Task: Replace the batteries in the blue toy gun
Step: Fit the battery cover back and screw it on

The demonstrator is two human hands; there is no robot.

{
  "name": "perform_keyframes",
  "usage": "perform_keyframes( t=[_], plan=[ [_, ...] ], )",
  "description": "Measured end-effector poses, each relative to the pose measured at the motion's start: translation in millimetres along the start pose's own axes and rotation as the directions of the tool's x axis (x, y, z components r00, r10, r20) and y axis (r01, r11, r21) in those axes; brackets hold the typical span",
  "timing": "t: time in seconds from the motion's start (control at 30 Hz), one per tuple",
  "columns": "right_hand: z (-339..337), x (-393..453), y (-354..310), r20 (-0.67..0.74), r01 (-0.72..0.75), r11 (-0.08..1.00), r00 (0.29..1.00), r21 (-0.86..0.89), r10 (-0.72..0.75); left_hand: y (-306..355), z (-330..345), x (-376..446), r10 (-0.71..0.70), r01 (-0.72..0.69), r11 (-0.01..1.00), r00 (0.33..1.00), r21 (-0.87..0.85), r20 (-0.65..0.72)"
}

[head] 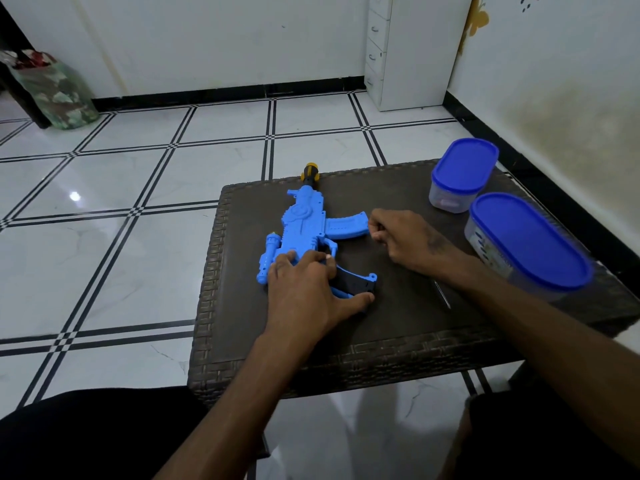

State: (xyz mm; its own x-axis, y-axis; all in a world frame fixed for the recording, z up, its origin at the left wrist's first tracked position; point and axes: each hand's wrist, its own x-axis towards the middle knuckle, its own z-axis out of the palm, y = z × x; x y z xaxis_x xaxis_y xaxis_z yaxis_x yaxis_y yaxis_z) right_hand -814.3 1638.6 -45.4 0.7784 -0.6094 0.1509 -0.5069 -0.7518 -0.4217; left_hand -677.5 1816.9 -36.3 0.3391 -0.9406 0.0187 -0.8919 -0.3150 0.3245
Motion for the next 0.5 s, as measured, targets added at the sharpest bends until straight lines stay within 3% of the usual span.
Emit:
perform_keyframes(
  t=[0.23, 0.5],
  plan=[
    [4, -5, -10, 0.032, -0.059, 0.979, 0.997, -0.197, 0.066, -1, -2, 1, 0.006, -0.006, 1.000, 1.000, 0.001, 0.011],
    [1, -6, -14, 0.052, -0.103, 0.969, 0.992, -0.223, 0.117, 0, -3, 0, 0.002, -0.002, 1.000, 1.000, 0.001, 0.024]
  ],
)
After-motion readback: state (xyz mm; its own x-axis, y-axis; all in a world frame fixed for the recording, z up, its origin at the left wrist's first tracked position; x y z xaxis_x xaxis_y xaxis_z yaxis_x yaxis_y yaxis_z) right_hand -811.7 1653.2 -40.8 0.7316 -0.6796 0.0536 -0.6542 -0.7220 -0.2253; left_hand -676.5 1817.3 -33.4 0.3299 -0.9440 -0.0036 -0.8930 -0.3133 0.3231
